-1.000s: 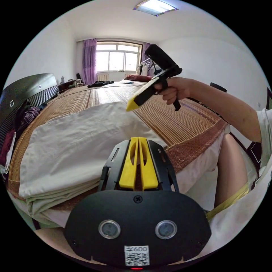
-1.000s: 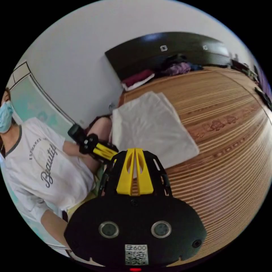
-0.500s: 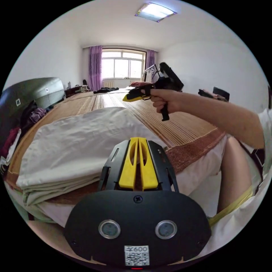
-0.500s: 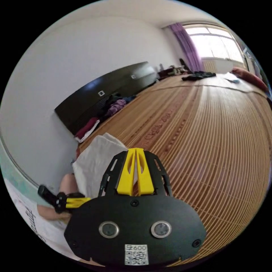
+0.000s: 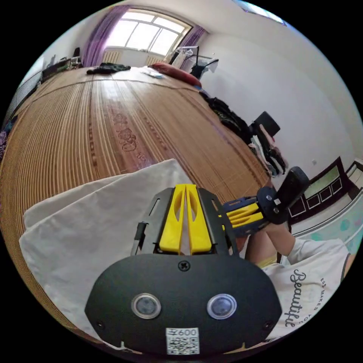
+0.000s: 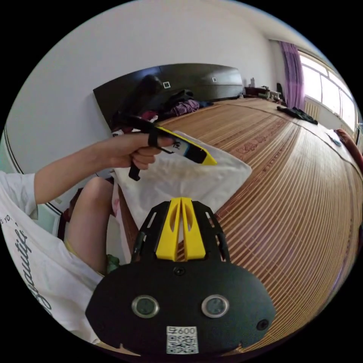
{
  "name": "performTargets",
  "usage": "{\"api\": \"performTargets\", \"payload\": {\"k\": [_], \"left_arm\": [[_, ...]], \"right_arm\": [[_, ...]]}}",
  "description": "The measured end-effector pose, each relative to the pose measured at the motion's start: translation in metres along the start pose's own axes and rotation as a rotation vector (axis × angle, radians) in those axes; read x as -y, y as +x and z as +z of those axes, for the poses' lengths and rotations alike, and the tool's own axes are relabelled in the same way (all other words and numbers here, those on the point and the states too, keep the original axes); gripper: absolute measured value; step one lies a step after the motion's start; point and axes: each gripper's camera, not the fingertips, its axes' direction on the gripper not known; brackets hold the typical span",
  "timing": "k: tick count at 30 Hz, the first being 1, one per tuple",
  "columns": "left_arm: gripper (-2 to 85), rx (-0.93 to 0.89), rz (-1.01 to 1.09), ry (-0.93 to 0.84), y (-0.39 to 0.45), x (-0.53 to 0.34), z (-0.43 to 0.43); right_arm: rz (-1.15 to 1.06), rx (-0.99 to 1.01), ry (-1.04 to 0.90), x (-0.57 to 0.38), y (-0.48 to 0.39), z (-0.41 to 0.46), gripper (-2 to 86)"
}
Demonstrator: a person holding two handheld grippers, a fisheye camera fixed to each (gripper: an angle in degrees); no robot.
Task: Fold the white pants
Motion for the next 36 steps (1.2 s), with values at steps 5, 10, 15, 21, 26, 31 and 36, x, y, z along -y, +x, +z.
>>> {"api": "performTargets", "payload": {"k": [5, 10, 15, 21, 26, 31, 36], "left_arm": [[0.7, 0.069, -0.002, -0.119, 0.02, 0.038, -0.006], [0.7, 0.24, -0.078, -0.135, 0.012, 0.025, -0.057], [0.7, 0.557, -0.285, 0.078, 0.028, -0.009, -0.142], [0.7, 0.145, 0.055, 0.063, 0.131, 0.007, -0.136], [0.6, 0.154, 0.02, -0.08, 0.179, 0.046, -0.068], [0.6, 0.369, 0.103, -0.165, 0.194, 0.033, -0.073], [0.7, 0.573, 0.043, -0.155, 0.158, -0.022, -0.141]], "right_arm": [[0.068, 0.034, 0.013, -0.01, -0.003, 0.015, -0.9], [0.093, 0.064, 0.014, -0.015, -0.007, 0.027, -0.8], [0.096, 0.047, 0.01, -0.015, -0.023, 0.033, -0.9], [0.078, 0.065, 0.205, 0.027, -0.04, 0.017, -0.9], [-0.044, -0.062, -0.158, 0.115, -0.056, 0.116, -0.9], [-0.005, -0.032, -0.261, 0.119, -0.024, 0.143, -0.8], [0.203, 0.033, -0.104, 0.078, 0.024, 0.092, -0.8]]}}
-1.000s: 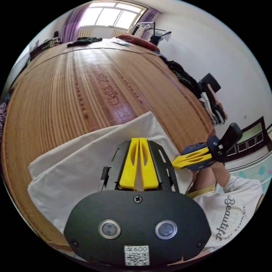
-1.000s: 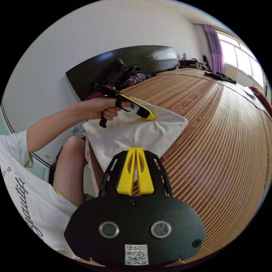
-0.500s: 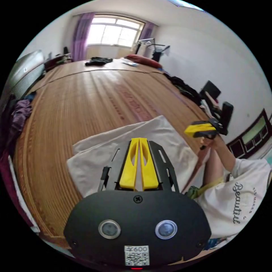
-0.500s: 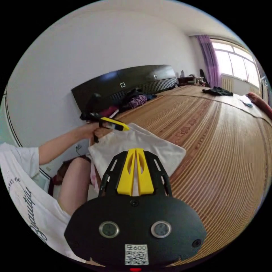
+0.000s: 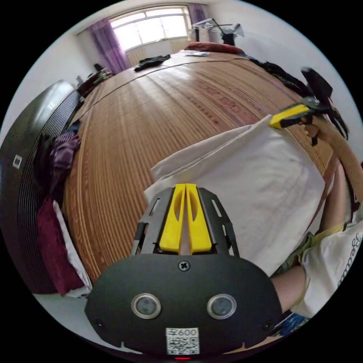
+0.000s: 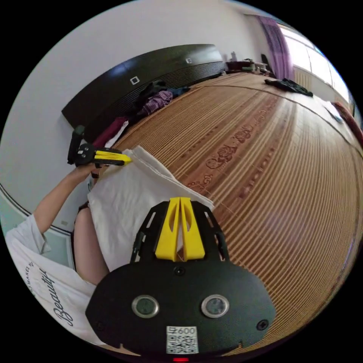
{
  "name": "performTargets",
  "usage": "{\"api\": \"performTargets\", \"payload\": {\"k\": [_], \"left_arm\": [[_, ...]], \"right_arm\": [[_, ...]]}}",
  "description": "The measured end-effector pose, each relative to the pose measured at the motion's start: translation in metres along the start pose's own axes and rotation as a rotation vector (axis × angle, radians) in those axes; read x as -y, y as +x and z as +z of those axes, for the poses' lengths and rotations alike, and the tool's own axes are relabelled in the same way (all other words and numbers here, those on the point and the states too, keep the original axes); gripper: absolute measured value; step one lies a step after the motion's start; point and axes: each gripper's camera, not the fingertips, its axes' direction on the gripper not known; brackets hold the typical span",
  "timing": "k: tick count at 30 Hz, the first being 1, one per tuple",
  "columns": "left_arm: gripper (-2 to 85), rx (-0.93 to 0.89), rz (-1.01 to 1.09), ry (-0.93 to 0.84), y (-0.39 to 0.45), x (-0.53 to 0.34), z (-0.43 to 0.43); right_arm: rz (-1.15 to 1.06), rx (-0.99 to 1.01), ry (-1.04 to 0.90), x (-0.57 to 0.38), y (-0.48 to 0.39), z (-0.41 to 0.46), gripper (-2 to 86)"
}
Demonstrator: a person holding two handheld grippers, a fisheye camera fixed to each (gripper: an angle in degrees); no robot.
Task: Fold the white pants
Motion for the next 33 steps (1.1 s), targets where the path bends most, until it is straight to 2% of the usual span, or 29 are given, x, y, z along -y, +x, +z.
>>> {"api": "performTargets", "payload": {"k": [2, 4, 5, 7, 11, 13, 14, 16, 19, 24, 25, 27, 28, 29, 31, 33], "left_arm": [[0.7, 0.097, -0.289, 0.056, -0.04, -0.039, -0.033], [0.7, 0.12, -0.356, 0.194, -0.039, -0.066, -0.066], [0.6, 0.046, -0.3, 0.293, -0.024, -0.078, -0.083], [0.6, -0.113, -0.217, 0.361, 0.008, -0.085, -0.095], [0.7, -0.388, -0.019, 0.278, 0.106, -0.065, -0.074], [0.7, -0.416, 0.016, 0.215, 0.136, -0.053, -0.052], [0.8, -0.32, 0.0, 0.154, 0.144, -0.049, -0.036], [0.8, -0.267, 0.045, 0.132, 0.145, -0.053, -0.026], [0.8, -0.233, 0.049, 0.116, 0.113, -0.073, -0.032], [0.7, -0.231, -0.077, 0.084, 0.014, -0.137, -0.041], [0.7, -0.22, -0.125, 0.081, -0.014, -0.159, -0.045], [0.7, -0.142, -0.346, 0.085, -0.063, -0.195, -0.058], [0.6, -0.09, -0.528, 0.157, -0.089, -0.22, -0.071], [0.5, -0.096, -0.607, 0.285, -0.103, -0.24, -0.082], [0.4, -0.166, -0.643, 0.443, -0.108, -0.251, -0.086], [0.4, -0.247, -0.575, 0.49, -0.097, -0.237, -0.075]], "right_arm": [[0.05, -0.039, 0.059, -0.02, 0.002, -0.023, -0.8], [0.022, -0.043, 0.109, -0.034, -0.012, -0.038, -0.8], [-0.009, -0.014, 0.128, -0.042, -0.027, -0.044, -0.9], [-0.078, 0.049, 0.123, -0.048, -0.054, -0.045, -0.9], [-0.277, 0.124, -0.024, -0.048, -0.131, -0.018, -0.9], [-0.331, 0.054, -0.079, -0.049, -0.154, -0.004, -0.8], [-0.351, -0.071, -0.137, -0.051, -0.161, 0.007, -0.8], [-0.344, -0.08, -0.125, -0.058, -0.158, 0.006, -0.8], [-0.255, 0.009, -0.063, -0.068, -0.134, -0.02, -0.8], [-0.103, 0.079, 0.011, -0.093, -0.09, -0.068, -0.8], [-0.087, 0.065, 0.021, -0.101, -0.084, -0.081, -0.8], [-0.06, 0.042, 0.052, -0.112, -0.079, -0.102, -0.8], [-0.036, 0.044, 0.091, -0.116, -0.076, -0.117, -0.8], [-0.022, 0.071, 0.15, -0.119, -0.075, -0.131, -0.8], [0.003, 0.148, 0.233, -0.118, -0.077, -0.147, -0.8], [-0.013, 0.233, 0.268, -0.111, -0.086, -0.153, -0.8]]}}
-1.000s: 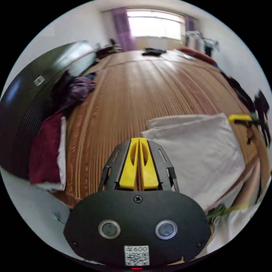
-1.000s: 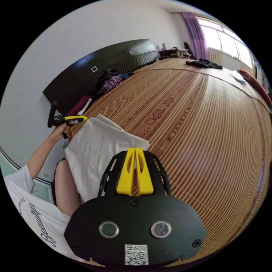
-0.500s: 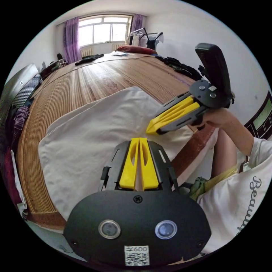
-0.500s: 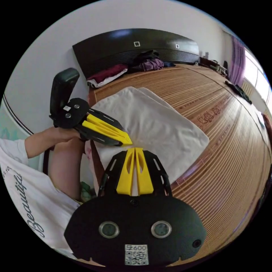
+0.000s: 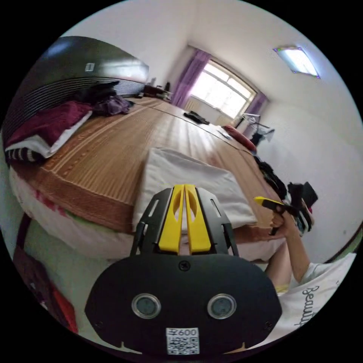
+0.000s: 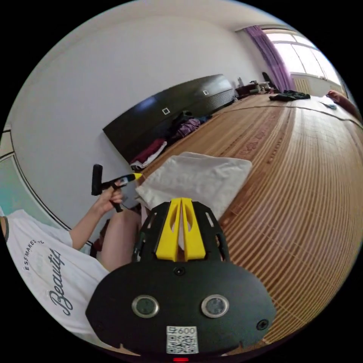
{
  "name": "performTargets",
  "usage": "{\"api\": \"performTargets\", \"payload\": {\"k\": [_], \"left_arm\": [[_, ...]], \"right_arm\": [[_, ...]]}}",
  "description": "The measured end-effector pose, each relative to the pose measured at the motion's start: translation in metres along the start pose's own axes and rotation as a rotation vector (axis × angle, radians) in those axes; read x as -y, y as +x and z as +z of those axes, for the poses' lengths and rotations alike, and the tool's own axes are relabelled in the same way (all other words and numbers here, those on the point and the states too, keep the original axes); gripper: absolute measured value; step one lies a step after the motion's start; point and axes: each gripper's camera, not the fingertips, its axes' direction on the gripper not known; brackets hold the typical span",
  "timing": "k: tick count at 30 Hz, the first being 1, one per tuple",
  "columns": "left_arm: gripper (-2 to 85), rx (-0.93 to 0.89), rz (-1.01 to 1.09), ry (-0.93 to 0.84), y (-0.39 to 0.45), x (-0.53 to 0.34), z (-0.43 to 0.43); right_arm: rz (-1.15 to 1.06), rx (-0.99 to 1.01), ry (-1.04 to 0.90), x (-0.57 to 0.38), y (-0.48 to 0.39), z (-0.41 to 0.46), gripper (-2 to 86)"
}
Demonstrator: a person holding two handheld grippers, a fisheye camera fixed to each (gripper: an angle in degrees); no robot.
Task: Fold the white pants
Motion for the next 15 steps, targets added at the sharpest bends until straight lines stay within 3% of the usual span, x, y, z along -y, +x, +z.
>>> {"api": "performTargets", "payload": {"k": [2, 5, 9, 12, 15], "left_arm": [[0.4, -0.088, 0.123, -0.077, 0.03, -0.004, 0.043], [0.6, -0.214, 0.143, -0.132, 0.038, -0.015, 0.098], [0.7, -0.191, 0.12, -0.164, -0.014, -0.023, 0.135], [0.6, -0.182, -0.003, -0.11, -0.099, -0.019, 0.12], [0.5, -0.06, -0.273, -0.016, -0.192, -0.023, 0.085]], "right_arm": [[-0.051, 0.025, -0.038, 0.012, -0.02, 0.011, -0.8], [-0.116, -0.031, -0.118, 0.023, -0.042, 0.025, -0.8], [-0.155, -0.1, -0.193, 0.029, -0.036, 0.016, -0.7], [-0.048, 0.043, -0.117, 0.038, -0.003, -0.04, -0.4], [0.138, 0.074, -0.01, 0.046, 0.043, -0.105, 1.2]]}}
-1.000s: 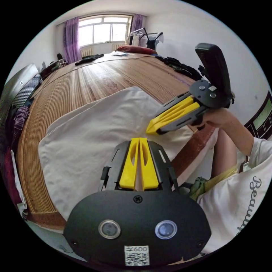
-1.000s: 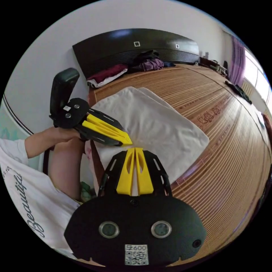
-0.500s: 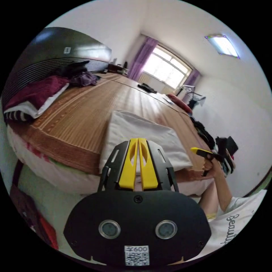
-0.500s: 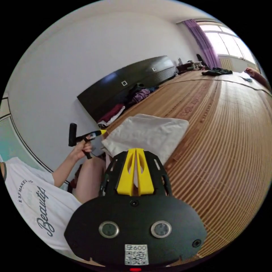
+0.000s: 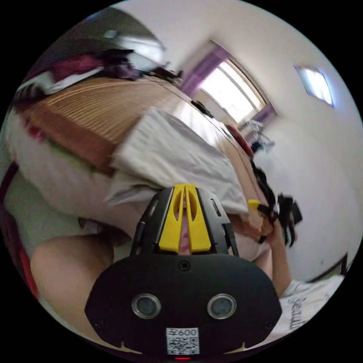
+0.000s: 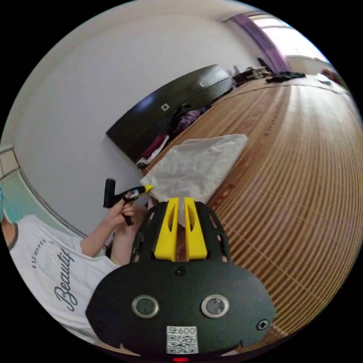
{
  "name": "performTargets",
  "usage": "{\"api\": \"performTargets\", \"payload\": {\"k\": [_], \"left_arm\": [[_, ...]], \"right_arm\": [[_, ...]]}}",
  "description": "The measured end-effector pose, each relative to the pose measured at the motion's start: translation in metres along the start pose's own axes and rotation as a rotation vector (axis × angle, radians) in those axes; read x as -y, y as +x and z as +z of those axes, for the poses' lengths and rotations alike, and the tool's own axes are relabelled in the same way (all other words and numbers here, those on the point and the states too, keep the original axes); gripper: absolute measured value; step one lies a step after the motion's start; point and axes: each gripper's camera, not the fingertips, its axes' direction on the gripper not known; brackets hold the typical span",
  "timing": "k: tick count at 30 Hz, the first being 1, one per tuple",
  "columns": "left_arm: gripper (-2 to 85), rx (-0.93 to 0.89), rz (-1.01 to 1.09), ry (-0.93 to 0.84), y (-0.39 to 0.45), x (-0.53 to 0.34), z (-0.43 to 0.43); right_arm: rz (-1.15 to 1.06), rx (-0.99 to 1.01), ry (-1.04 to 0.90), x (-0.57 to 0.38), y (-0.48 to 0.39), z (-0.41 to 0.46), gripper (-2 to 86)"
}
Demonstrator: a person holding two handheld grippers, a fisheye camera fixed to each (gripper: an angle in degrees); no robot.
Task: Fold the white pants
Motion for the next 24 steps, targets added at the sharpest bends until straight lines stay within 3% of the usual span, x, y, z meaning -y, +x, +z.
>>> {"api": "performTargets", "payload": {"k": [1, 2, 4, 6, 11, 18, 20, 24], "left_arm": [[0.5, 0.007, -0.12, 0.125, -0.03, -0.003, -0.02], [0.4, 0.019, -0.142, 0.271, -0.047, -0.01, -0.036], [0.4, 0.073, -0.095, 0.396, -0.056, -0.016, -0.041], [0.3, 0.154, 0.005, 0.381, -0.054, -0.011, -0.027], [0.4, 0.357, 0.362, 0.333, -0.047, -0.003, 0.048], [1.6, 0.38, 0.61, 0.304, -0.083, -0.001, 0.141], [3.7, 0.318, 0.837, 0.28, -0.09, -0.006, 0.176], [9.2, 0.36, 1.174, 0.248, -0.093, -0.023, 0.238]], "right_arm": [[0.135, -0.012, 0.065, 0.004, 0.022, -0.027, 4.9], [0.292, 0.014, 0.113, 0.006, 0.047, -0.048, 7.8], [0.427, 0.166, 0.117, 0.012, 0.076, -0.064, 10.0], [0.469, 0.295, 0.072, 0.023, 0.089, -0.068, 9.7], [0.443, 0.254, -0.1, 0.072, 0.07, -0.066, 8.1], [0.419, 0.18, -0.223, 0.127, 0.057, -0.09, 4.6], [0.412, 0.232, -0.223, 0.141, 0.06, -0.108, 2.1], [0.377, 0.224, -0.208, 0.165, 0.054, -0.137, 0.0]]}}
